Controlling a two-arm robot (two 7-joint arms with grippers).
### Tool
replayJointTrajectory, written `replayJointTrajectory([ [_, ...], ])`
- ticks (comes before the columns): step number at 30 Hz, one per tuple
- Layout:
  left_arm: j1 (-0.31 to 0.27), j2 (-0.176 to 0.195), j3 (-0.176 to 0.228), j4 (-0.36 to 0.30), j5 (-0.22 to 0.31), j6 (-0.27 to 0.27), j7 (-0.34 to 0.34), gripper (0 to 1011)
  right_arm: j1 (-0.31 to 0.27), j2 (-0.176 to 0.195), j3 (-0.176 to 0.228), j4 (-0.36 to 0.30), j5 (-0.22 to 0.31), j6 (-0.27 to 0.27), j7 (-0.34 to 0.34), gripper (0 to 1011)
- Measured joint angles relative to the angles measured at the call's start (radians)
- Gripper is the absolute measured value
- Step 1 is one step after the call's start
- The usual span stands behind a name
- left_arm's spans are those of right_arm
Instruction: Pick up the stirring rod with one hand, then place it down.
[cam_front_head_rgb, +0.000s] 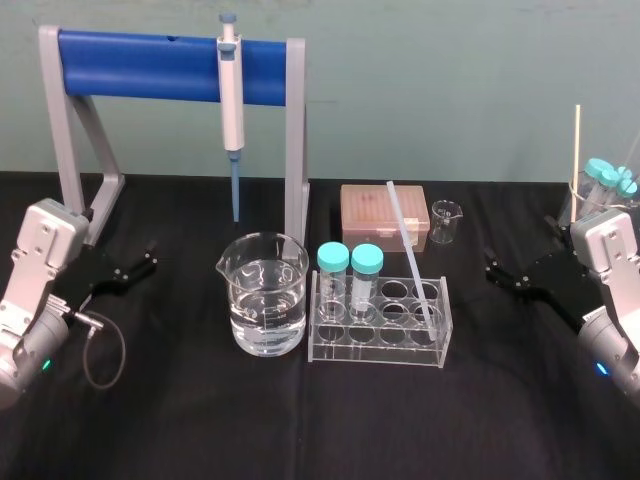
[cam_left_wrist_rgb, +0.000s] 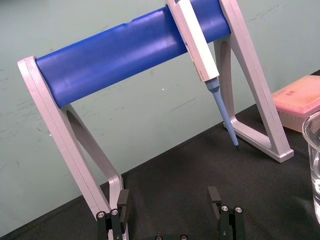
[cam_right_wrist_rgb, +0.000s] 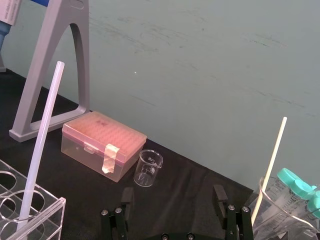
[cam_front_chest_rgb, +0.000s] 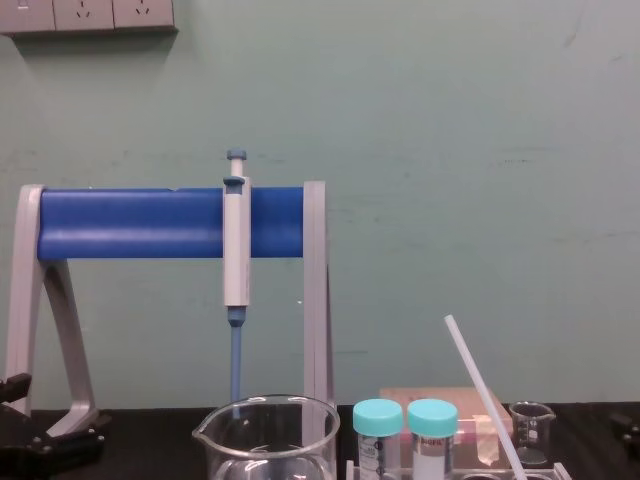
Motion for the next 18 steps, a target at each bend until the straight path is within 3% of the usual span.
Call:
replayJointTrajectory([
  [18,0.0,0.0,0.0,0.0,0.0,0.0,0.0,1000,0.0,0.0,0.0,0.0,0.0,0.0,0.0,1003],
])
